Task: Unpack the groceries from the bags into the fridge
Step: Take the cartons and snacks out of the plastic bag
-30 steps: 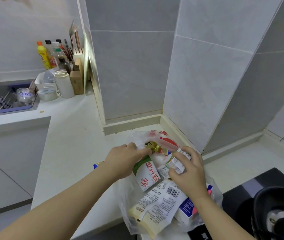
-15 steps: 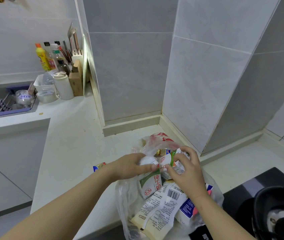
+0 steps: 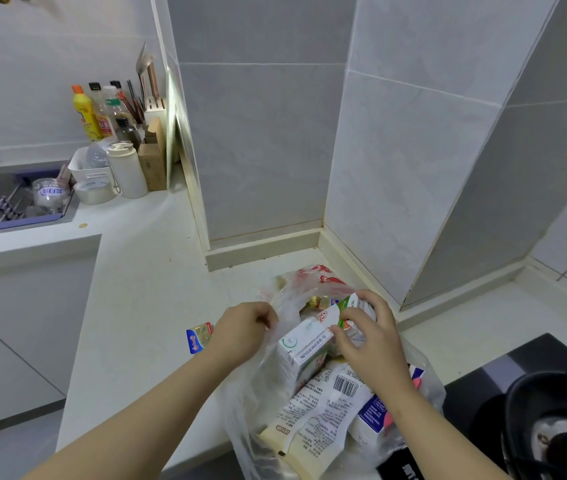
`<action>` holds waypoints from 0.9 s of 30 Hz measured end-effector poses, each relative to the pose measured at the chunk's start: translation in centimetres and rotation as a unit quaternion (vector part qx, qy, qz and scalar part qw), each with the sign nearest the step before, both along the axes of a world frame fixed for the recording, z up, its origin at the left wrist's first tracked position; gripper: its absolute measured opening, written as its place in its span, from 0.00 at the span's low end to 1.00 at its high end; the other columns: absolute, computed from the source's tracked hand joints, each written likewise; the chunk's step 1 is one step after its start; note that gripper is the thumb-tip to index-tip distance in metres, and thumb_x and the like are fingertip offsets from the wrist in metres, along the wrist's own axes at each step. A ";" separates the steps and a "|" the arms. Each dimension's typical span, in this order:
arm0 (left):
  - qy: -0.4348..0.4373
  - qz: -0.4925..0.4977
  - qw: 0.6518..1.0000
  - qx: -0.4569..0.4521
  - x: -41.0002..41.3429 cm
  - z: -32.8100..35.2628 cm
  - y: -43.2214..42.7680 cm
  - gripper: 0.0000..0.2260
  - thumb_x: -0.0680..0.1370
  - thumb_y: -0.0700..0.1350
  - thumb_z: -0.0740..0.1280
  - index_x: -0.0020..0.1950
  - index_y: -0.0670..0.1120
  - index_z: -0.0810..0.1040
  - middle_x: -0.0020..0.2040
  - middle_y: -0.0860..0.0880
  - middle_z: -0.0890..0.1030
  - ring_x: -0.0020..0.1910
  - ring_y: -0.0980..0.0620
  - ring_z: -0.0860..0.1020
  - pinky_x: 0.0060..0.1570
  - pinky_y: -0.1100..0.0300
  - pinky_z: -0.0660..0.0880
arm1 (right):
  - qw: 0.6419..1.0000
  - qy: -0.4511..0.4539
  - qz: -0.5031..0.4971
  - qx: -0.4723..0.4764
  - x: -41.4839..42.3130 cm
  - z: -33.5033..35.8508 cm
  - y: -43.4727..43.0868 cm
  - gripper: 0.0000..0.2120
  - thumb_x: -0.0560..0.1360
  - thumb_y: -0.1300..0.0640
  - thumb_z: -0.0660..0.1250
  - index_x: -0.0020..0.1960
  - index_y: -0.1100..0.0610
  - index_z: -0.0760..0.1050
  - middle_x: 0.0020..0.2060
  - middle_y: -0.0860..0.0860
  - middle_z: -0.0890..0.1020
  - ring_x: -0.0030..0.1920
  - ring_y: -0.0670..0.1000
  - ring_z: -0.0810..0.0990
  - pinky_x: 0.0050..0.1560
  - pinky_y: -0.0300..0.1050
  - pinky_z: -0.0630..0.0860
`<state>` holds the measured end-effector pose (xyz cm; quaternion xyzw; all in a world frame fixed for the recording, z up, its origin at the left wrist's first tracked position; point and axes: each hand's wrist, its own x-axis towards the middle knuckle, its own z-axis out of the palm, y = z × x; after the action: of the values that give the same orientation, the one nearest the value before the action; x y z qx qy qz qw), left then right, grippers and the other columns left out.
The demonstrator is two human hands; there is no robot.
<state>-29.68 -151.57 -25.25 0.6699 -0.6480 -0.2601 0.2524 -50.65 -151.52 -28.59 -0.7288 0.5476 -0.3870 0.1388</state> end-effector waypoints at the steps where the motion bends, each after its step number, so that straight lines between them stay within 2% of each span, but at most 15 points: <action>1: 0.023 0.022 0.999 -0.008 -0.1 0.0 0.3 0.12 0.78 0.37 0.58 0.48 0.51 0.77 0.50 0.53 0.79 0.51 0.53 0.76 0.47 0.65 0.70 | 1.000 0.002 0.002 0.001 0.0 0.0 0.0 0.04 0.70 0.59 0.73 0.44 0.54 0.79 0.61 0.43 0.66 0.62 0.41 0.63 0.54 0.27 0.59; 2: 0.058 0.029 0.998 -0.025 -0.2 0.2 0.8 0.08 0.80 0.44 0.59 0.55 0.52 0.76 0.54 0.54 0.78 0.53 0.54 0.76 0.51 0.63 0.70 | 1.000 0.003 0.004 0.000 0.0 -0.1 -0.1 0.04 0.71 0.59 0.72 0.44 0.54 0.79 0.61 0.43 0.66 0.62 0.41 0.63 0.54 0.24 0.58; 3: 0.081 0.014 0.996 -0.044 -0.4 0.4 1.3 0.12 0.79 0.52 0.60 0.61 0.52 0.73 0.58 0.55 0.75 0.55 0.56 0.74 0.54 0.62 0.69 | 1.000 0.006 0.007 -0.003 0.0 -0.2 -0.1 0.04 0.71 0.58 0.72 0.45 0.54 0.79 0.61 0.43 0.66 0.62 0.40 0.62 0.53 0.24 0.58; 4: 0.083 -0.024 0.994 -0.061 -0.8 0.7 1.7 0.20 0.76 0.60 0.59 0.66 0.53 0.69 0.60 0.56 0.71 0.58 0.57 0.71 0.57 0.62 0.68 | 1.000 0.009 0.009 -0.008 0.0 -0.2 -0.1 0.03 0.71 0.58 0.72 0.45 0.54 0.80 0.61 0.43 0.66 0.62 0.40 0.62 0.53 0.25 0.58; 6: 0.006 -0.118 0.991 -0.060 -1.4 1.2 2.2 0.32 0.68 0.69 0.58 0.69 0.57 0.64 0.61 0.59 0.64 0.61 0.59 0.66 0.61 0.61 0.66 | 1.000 0.011 0.012 -0.016 0.0 -0.3 -0.2 0.04 0.71 0.58 0.72 0.45 0.55 0.80 0.61 0.44 0.67 0.62 0.41 0.63 0.56 0.28 0.59; 8: -0.102 -0.177 0.978 -0.033 -2.0 1.2 2.1 0.34 0.68 0.66 0.64 0.71 0.57 0.61 0.63 0.57 0.66 0.60 0.57 0.67 0.61 0.58 0.67 | 1.000 0.011 0.010 -0.026 0.0 -0.3 -0.2 0.04 0.70 0.60 0.73 0.44 0.56 0.80 0.62 0.48 0.69 0.61 0.43 0.65 0.56 0.34 0.63; 10: -0.149 -0.179 0.972 0.010 -2.5 1.2 2.0 0.33 0.71 0.58 0.67 0.72 0.55 0.59 0.64 0.53 0.70 0.59 0.53 0.71 0.58 0.56 0.71 | 0.999 0.019 0.009 -0.034 0.1 -0.3 -0.2 0.04 0.69 0.61 0.73 0.44 0.56 0.79 0.62 0.51 0.71 0.61 0.45 0.67 0.56 0.37 0.65; 13: -0.143 -0.150 0.978 0.027 -2.6 0.9 1.9 0.29 0.71 0.53 0.67 0.69 0.51 0.61 0.62 0.51 0.73 0.54 0.50 0.75 0.52 0.55 0.74 | 0.999 0.027 0.007 -0.037 0.1 -0.3 0.1 0.06 0.69 0.62 0.73 0.44 0.56 0.78 0.64 0.51 0.70 0.62 0.42 0.65 0.53 0.30 0.67; 16: -0.167 -0.122 0.978 0.019 -2.3 0.9 1.9 0.25 0.72 0.53 0.67 0.67 0.50 0.63 0.60 0.51 0.75 0.53 0.51 0.76 0.50 0.54 0.75 | 1.000 -0.016 -0.001 -0.005 0.2 0.2 0.5 0.13 0.69 0.65 0.70 0.46 0.49 0.72 0.69 0.47 0.63 0.64 0.40 0.61 0.51 0.36 0.76; 19: -0.170 -0.084 0.982 0.003 -1.7 0.8 1.8 0.23 0.73 0.55 0.67 0.66 0.51 0.66 0.59 0.52 0.75 0.56 0.51 0.75 0.53 0.54 0.74 | 1.000 -0.015 0.025 -0.011 0.4 0.7 0.9 0.25 0.68 0.65 0.71 0.49 0.41 0.63 0.70 0.39 0.55 0.67 0.41 0.58 0.52 0.30 0.70; 21: -0.163 -0.058 0.985 -0.014 -1.2 0.6 1.6 0.24 0.74 0.55 0.67 0.67 0.52 0.67 0.60 0.52 0.74 0.58 0.52 0.73 0.55 0.53 0.73 | 0.999 -0.009 0.051 -0.003 0.4 0.6 1.0 0.31 0.68 0.64 0.72 0.58 0.40 0.60 0.70 0.38 0.52 0.70 0.43 0.57 0.58 0.36 0.69; 22: -0.158 -0.047 0.986 -0.017 -1.0 0.5 1.5 0.24 0.74 0.56 0.67 0.68 0.52 0.67 0.61 0.52 0.73 0.58 0.52 0.72 0.56 0.53 0.73 | 0.998 -0.006 0.059 0.016 0.3 0.5 1.1 0.34 0.69 0.63 0.71 0.63 0.40 0.57 0.72 0.40 0.53 0.70 0.43 0.57 0.62 0.40 0.69; 24: -0.135 -0.033 0.990 -0.006 -0.9 0.4 1.4 0.24 0.74 0.55 0.68 0.68 0.53 0.67 0.61 0.52 0.74 0.58 0.52 0.73 0.55 0.52 0.75 | 0.993 -0.007 0.064 0.097 0.3 0.7 1.2 0.36 0.70 0.59 0.70 0.69 0.41 0.54 0.70 0.46 0.62 0.68 0.45 0.63 0.62 0.43 0.71; 27: -0.039 -0.027 0.998 0.046 -0.6 0.5 1.4 0.21 0.73 0.51 0.70 0.63 0.54 0.68 0.58 0.51 0.77 0.53 0.52 0.77 0.50 0.54 0.79 | 0.984 0.000 0.060 0.167 0.7 1.1 1.1 0.34 0.71 0.54 0.69 0.70 0.41 0.55 0.60 0.43 0.73 0.59 0.47 0.73 0.52 0.40 0.74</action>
<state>-30.26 -150.13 -24.75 0.6726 -0.6627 -0.2703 0.1883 -49.98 -150.46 -27.50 -0.7273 0.5594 -0.2809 0.2814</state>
